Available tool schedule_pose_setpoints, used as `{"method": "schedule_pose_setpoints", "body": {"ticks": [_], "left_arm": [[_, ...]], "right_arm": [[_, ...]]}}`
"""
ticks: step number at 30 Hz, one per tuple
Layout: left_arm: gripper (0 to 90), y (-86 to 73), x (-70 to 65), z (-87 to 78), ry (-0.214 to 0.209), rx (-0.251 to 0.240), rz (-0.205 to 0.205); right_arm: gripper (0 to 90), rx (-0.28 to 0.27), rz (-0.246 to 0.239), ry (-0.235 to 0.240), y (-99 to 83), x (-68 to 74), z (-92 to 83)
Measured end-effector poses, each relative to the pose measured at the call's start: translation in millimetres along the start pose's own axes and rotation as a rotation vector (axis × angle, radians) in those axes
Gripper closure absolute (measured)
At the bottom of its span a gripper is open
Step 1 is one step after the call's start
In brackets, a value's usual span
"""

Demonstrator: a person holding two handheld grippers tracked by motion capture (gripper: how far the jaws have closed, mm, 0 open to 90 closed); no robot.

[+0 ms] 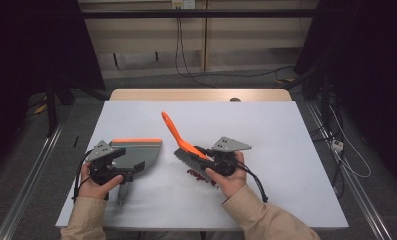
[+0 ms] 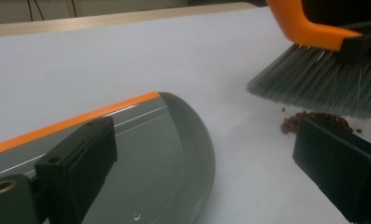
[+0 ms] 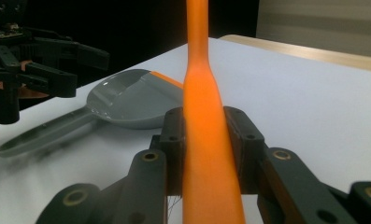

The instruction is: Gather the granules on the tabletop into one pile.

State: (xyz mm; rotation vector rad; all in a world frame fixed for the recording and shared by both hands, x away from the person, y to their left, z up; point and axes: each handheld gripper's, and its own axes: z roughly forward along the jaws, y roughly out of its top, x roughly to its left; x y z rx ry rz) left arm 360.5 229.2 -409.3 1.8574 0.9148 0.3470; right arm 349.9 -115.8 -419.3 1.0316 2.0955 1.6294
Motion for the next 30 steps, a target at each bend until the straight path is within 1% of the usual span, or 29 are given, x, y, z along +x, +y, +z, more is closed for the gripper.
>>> {"method": "schedule_pose_setpoints", "body": {"ticks": [1,3,6,9,11,12,13,15,16,17,18,21,30], "left_arm": [[6.3,0.0,-0.1,-0.2,-0.001,-0.002,0.0],[6.3,0.1,-0.3,-0.7,-0.002,-0.006,-0.001],[6.3,0.1,-0.2,-1.0,0.0,-0.009,-0.005],[6.3,0.1,0.4,-1.1,0.002,-0.005,-0.001],[6.3,0.2,0.4,-1.4,0.002,-0.005,-0.002],[6.2,0.1,0.6,-1.6,0.004,-0.003,-0.001],[6.3,0.1,0.7,-1.8,0.004,-0.003,0.001],[6.3,0.0,0.8,-2.0,0.005,-0.004,0.0],[6.3,-0.1,0.7,-2.1,0.005,-0.004,0.001],[6.3,-0.2,0.7,-2.0,0.006,-0.003,0.002],[6.3,-0.2,0.7,-1.8,0.006,0.0,0.002],[6.3,-0.6,-0.2,-0.8,0.005,0.001,0.0],[6.3,0.0,-1.0,-0.7,0.004,0.001,0.006]], "right_arm": [[71.3,0.002,0.012,-0.005,-1.4,4.5,2.8],[71.3,0.007,0.033,0.008,-3.8,12.2,8.4],[71.3,0.008,0.046,0.006,-6.9,21.7,15.1],[71.3,0.012,0.083,0.007,-11.1,25.2,21.9],[71.3,0.019,0.104,-0.001,-15.3,26.4,26.0],[71.3,0.028,0.112,-0.012,-17.6,27.0,27.8],[71.3,0.039,0.109,-0.025,-19.2,27.1,28.9],[71.3,0.06,0.109,-0.053,-22.9,24.9,29.1],[71.2,0.06,0.102,-0.064,-23.3,23.6,27.9],[71.2,0.065,0.106,-0.073,-23.3,20.2,25.4],[71.2,0.066,0.124,-0.078,-23.9,17.1,23.1],[71.1,0.065,0.135,-0.103,-26.0,9.9,15.5],[71.0,0.064,0.15,-0.15,-29.2,-2.9,-1.1]]}}
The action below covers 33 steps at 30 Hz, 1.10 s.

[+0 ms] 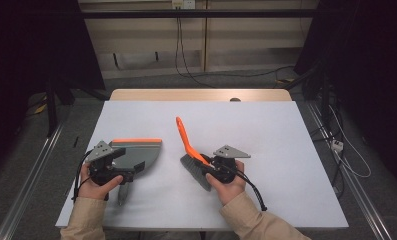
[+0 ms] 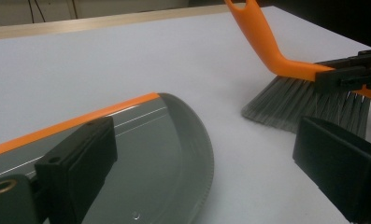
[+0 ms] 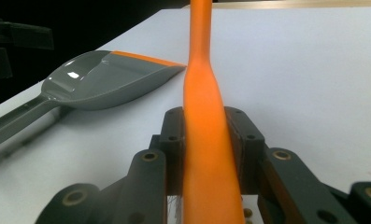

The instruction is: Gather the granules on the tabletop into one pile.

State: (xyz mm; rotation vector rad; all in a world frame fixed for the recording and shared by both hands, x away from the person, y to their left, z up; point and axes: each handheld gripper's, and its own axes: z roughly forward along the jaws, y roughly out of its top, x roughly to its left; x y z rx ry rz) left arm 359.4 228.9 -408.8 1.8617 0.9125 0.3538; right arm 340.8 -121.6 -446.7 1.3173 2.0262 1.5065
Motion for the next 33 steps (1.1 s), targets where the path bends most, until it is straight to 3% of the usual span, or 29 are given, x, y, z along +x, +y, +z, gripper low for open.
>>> {"method": "schedule_pose_setpoints", "body": {"ticks": [15,20,26,30,32,33], "left_arm": [[6.2,0.6,-1.0,0.1,-0.002,-0.006,-0.001],[6.3,0.8,-0.9,0.2,-0.002,-0.006,-0.001],[6.3,0.6,0.5,0.0,-0.001,-0.002,-0.001],[6.2,0.5,0.5,0.1,-0.004,-0.007,-0.006],[6.3,0.5,0.5,0.0,-0.002,-0.006,-0.007],[6.3,0.6,0.9,0.0,-0.003,-0.006,-0.006]], "right_arm": [[71.1,-0.014,0.022,-0.036,-2.3,-5.4,-10.1],[71.3,-0.019,0.047,-0.009,-0.1,-6.9,-9.0],[71.3,-0.066,0.068,0.026,19.9,-9.5,-11.2],[71.3,-0.084,0.021,0.027,32.6,-16.2,-11.1],[71.3,-0.065,0.0,0.018,35.1,-21.1,-8.3],[71.3,-0.06,-0.014,0.036,35.6,-23.1,-6.7]]}}
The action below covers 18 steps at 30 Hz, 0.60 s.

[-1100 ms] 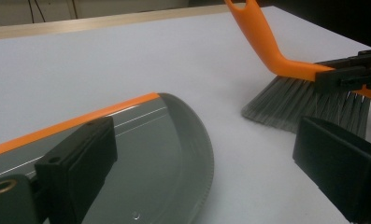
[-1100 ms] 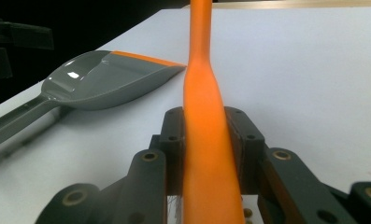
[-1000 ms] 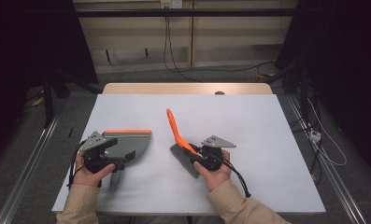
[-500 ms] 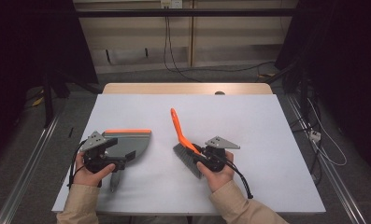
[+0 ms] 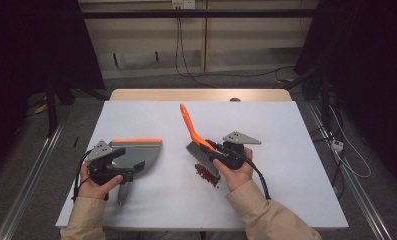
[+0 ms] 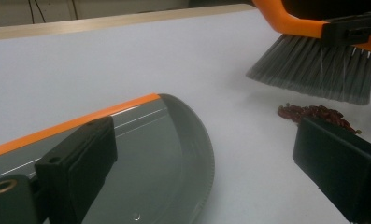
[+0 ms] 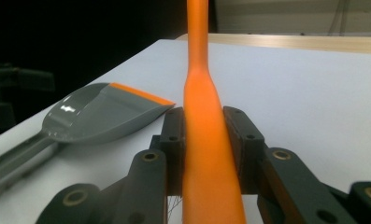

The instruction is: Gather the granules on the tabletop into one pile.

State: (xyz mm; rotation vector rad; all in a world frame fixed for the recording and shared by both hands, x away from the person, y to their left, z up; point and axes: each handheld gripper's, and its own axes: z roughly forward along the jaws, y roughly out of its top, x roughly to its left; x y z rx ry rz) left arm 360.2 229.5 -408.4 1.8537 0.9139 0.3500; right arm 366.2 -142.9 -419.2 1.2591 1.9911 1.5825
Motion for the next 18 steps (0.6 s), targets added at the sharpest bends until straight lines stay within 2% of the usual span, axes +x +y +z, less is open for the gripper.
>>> {"method": "schedule_pose_setpoints", "body": {"ticks": [2,4,8,10,12,14,18], "left_arm": [[6.3,-0.2,0.5,0.0,0.002,0.002,0.001],[6.3,-0.5,1.0,0.1,0.003,0.004,0.0],[6.3,-1.1,1.9,0.3,0.006,0.005,-0.002],[6.3,-1.3,2.1,0.6,0.006,0.006,-0.005],[6.3,-1.3,2.0,0.5,0.006,0.006,-0.006],[6.3,-1.3,2.1,0.1,0.007,0.005,-0.007],[6.3,-2.4,2.5,-0.6,0.01,0.004,-0.009]], "right_arm": [[71.3,0.022,-0.052,-0.001,0.2,-4.0,4.1],[71.3,0.038,-0.092,0.022,-0.3,-8.3,8.2],[71.3,0.066,-0.221,0.051,-0.9,-16.2,15.8],[71.3,0.072,-0.269,0.09,0.1,-21.1,19.7],[71.3,0.083,-0.289,0.105,-0.1,-22.7,22.1],[71.3,0.101,-0.283,0.125,-2.7,-22.6,23.1],[71.4,0.114,-0.305,0.162,-7.0,-17.5,15.9]]}}
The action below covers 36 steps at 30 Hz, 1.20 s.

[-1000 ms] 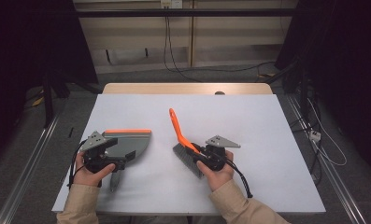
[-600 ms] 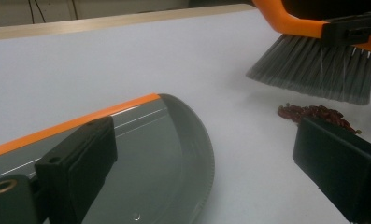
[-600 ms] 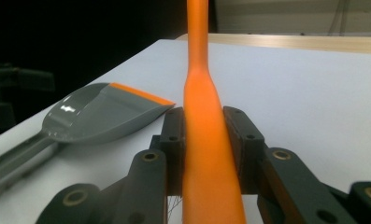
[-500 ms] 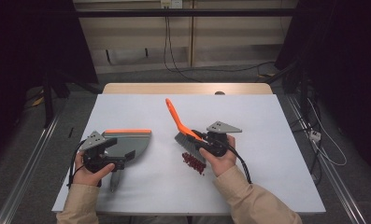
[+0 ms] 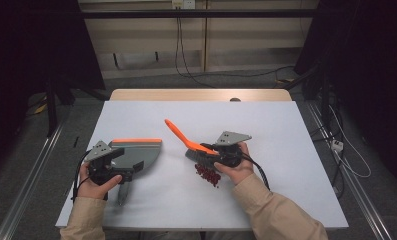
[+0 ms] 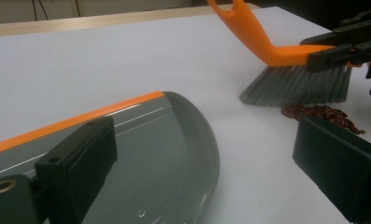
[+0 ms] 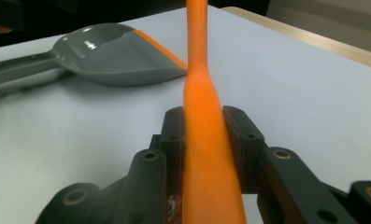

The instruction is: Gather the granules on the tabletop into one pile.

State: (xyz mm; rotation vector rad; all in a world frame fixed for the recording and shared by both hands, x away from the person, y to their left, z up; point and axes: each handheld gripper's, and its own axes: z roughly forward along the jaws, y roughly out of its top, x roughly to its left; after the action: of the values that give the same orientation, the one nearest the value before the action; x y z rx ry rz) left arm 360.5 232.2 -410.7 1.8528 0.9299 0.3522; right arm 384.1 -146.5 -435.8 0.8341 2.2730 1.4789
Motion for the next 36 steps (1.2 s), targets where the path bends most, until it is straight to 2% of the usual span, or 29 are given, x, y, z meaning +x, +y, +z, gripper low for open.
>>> {"method": "schedule_pose_setpoints", "body": {"ticks": [8,12,14,17,21,30,33,36], "left_arm": [[6.3,1.0,-2.8,1.2,-0.004,0.004,0.007],[6.3,1.4,-3.3,2.3,-0.005,0.003,0.006],[6.3,1.4,-3.6,2.5,-0.005,0.0,0.002],[6.3,1.4,-3.0,1.8,-0.004,0.002,0.004],[6.3,1.1,-2.5,0.3,-0.004,-0.001,0.005],[6.3,1.4,-4.0,1.2,-0.002,0.006,0.011],[6.3,2.0,-5.4,1.4,-0.004,0.006,0.013],[6.3,1.9,-6.1,1.5,-0.005,0.012,0.019]], "right_arm": [[71.4,0.012,-0.009,-0.001,-5.3,5.0,-20.3],[71.3,-0.027,0.009,-0.001,-2.0,4.0,-25.3],[71.3,-0.03,0.001,0.006,0.9,5.2,-23.7],[71.3,-0.016,-0.009,0.032,4.2,9.0,-15.4],[71.3,0.028,-0.025,0.053,3.5,13.1,-8.3],[71.4,0.071,-0.034,0.055,1.7,13.6,-29.9],[71.4,0.052,-0.027,0.055,0.5,13.9,-34.7],[71.3,0.001,0.006,0.056,1.3,10.9,-38.1]]}}
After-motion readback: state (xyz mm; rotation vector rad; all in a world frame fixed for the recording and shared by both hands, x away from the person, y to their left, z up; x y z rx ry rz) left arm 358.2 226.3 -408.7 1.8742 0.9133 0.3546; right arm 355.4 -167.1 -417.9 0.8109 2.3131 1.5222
